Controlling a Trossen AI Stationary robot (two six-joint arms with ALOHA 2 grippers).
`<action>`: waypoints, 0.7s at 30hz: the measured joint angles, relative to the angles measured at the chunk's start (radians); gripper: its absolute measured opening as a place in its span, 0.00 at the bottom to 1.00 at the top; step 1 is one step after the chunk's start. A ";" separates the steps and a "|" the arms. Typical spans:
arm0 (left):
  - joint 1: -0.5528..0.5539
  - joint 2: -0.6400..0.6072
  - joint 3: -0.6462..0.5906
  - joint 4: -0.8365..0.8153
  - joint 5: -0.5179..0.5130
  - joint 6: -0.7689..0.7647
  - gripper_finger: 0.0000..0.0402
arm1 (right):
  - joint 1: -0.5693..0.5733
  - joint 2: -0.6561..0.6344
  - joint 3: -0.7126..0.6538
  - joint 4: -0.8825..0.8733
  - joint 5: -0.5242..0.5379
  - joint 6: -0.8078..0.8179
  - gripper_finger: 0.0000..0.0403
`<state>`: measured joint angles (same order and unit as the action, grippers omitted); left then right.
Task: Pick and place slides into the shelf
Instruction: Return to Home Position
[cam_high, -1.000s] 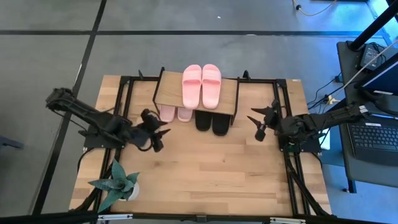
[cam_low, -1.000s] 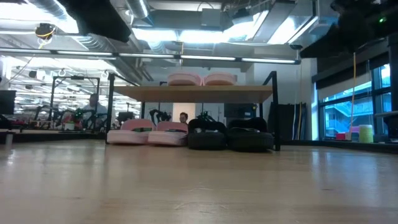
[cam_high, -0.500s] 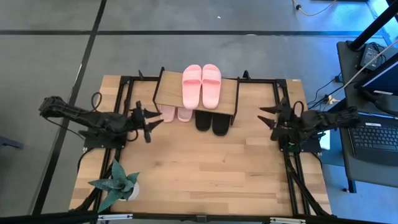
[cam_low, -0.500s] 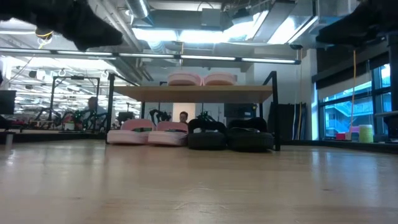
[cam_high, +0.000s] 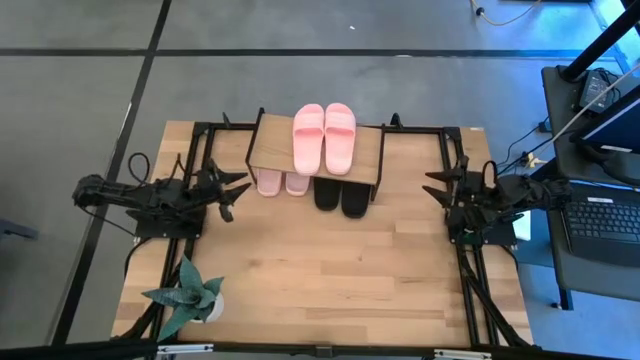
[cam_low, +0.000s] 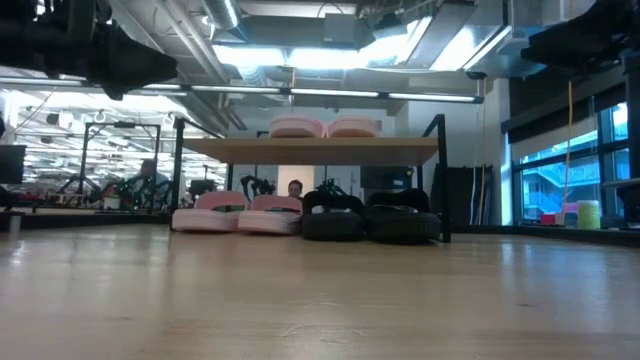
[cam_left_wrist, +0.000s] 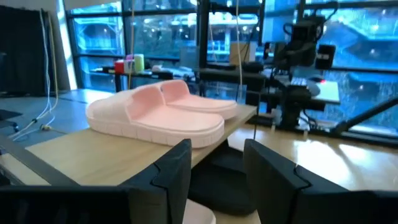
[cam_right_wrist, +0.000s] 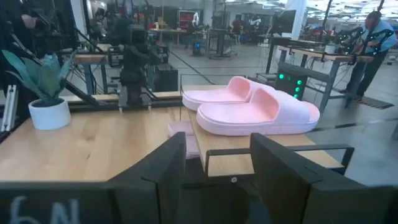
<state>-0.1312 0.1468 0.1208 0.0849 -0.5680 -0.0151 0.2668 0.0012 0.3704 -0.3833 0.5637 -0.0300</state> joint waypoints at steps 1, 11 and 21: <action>0.007 -0.017 -0.009 0.001 0.005 0.000 0.35 | 0.000 0.001 -0.009 0.021 -0.001 0.000 0.45; 0.060 -0.117 -0.113 0.054 0.063 -0.001 0.35 | 0.000 0.000 -0.161 0.253 -0.010 -0.058 0.45; 0.121 -0.123 -0.113 0.021 0.217 -0.001 0.35 | 0.000 -0.001 -0.333 0.528 -0.114 -0.069 0.45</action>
<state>-0.0102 0.0237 0.0078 0.1059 -0.3510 -0.0162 0.2672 0.0006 0.0376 0.1447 0.4495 -0.0988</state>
